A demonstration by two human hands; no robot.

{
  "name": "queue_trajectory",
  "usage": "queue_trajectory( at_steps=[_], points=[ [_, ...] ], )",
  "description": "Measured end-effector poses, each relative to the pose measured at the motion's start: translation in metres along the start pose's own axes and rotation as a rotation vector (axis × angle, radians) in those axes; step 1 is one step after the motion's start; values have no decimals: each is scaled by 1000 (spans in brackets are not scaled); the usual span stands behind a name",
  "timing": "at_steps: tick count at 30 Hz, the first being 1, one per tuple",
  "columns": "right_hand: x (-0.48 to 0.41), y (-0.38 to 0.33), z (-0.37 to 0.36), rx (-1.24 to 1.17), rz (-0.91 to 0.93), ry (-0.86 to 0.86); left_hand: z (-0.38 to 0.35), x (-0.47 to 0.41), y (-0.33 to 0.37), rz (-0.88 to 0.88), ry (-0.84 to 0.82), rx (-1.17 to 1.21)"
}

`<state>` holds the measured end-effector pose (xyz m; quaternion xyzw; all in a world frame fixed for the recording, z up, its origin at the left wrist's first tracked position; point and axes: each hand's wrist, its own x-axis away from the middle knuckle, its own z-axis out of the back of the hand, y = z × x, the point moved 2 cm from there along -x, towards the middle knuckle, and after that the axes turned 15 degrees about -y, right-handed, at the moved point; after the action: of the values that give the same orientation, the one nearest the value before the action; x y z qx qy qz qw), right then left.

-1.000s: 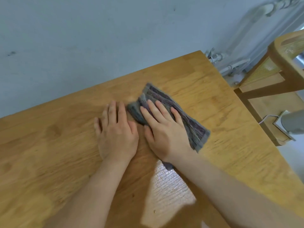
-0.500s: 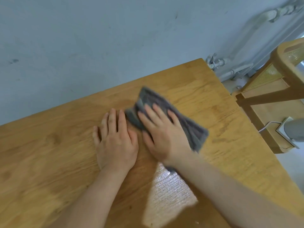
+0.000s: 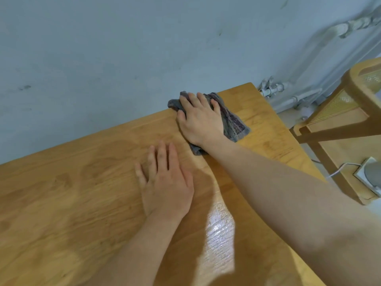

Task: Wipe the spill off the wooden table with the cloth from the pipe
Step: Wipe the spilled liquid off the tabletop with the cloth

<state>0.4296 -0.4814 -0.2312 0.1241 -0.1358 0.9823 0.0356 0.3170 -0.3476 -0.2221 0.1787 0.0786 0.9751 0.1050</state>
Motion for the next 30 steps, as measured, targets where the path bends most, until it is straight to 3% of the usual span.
queue_trajectory(
  at_steps=[4,7,14,21,30],
  points=[
    [77,43,0,33,174,-87,-2,4,3,7,-2,5],
    [109,72,3,81,133,-74,-1,-2,2,11,-3,17],
    [-9,77,26,5,-139,-34,-2,-2,1,0,-9,18],
    [120,64,-3,36,-115,0,-1,0,1,21,-14,6],
    [-23,115,37,-39,-258,-20,-2,-2,2,33,9,-19]
  ],
)
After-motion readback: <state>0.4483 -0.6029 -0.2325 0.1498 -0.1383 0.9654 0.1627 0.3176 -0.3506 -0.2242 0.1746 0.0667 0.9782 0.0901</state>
